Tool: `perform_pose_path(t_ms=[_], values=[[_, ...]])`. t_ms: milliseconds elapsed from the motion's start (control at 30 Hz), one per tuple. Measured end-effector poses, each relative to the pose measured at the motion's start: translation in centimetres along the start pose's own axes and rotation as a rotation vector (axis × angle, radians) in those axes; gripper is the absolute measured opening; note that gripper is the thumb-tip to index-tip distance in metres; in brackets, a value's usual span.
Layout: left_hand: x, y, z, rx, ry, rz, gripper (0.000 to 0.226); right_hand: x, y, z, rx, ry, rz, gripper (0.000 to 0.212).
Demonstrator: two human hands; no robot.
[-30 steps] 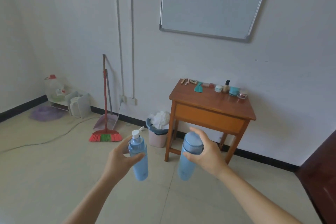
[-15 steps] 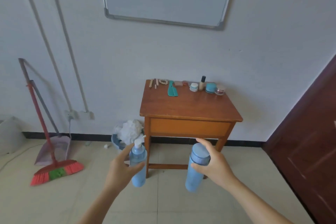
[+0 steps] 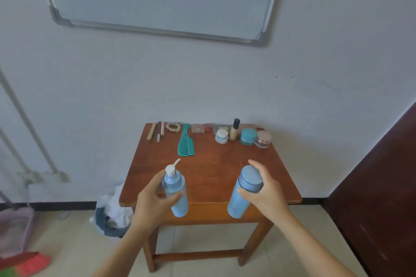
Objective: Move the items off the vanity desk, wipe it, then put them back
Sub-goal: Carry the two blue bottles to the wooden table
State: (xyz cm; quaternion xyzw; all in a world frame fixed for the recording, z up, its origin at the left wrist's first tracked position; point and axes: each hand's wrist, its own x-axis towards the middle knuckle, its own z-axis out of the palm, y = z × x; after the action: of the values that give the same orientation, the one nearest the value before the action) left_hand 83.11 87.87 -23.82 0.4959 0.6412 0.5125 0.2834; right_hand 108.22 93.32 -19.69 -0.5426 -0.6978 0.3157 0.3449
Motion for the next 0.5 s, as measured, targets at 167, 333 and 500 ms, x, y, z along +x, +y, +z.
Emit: perform_pose_path(t_ms=[167,333,500], values=[[7.3,-1.9,3.0,-0.026,-0.076,-0.053,0.056,7.5,1.4,2.0,0.024,-0.013,0.006,0.068],[16.1,-3.3,5.6,-0.09,-0.137,-0.073,0.056,15.0,2.0,4.6,0.007,-0.003,0.051,0.07],[25.1,-3.9,8.7,-0.073,-0.217,-0.075,0.05,23.0,2.3,6.2,0.056,0.02,0.128,0.068]])
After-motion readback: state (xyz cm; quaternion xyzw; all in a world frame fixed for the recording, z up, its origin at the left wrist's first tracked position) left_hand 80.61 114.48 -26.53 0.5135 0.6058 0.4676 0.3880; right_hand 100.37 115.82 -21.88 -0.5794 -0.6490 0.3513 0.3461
